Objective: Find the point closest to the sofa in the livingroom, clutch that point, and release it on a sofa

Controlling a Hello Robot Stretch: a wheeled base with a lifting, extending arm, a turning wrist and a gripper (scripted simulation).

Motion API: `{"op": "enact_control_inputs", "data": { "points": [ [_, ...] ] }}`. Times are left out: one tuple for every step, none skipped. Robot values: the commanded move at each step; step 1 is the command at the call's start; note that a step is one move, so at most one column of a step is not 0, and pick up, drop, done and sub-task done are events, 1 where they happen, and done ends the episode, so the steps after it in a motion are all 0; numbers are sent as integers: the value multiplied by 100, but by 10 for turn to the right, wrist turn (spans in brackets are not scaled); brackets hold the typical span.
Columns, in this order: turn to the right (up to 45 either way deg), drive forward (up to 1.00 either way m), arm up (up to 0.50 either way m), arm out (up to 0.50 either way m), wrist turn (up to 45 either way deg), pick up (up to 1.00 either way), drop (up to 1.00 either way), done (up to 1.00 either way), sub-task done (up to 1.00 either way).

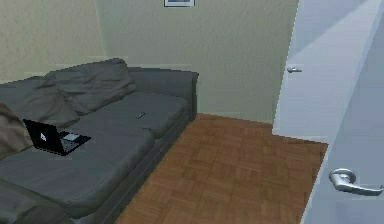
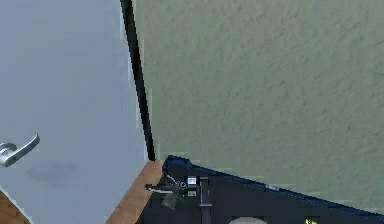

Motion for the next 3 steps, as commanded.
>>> {"op": "enact_control_inputs", "data": {
  "points": [
    [0,0,0,0,210,0,0,0,0],
    [0,0,-30,0,0,0,0,0,0],
    [0,0,0,0,0,100,0,0,0]
  ]
}}
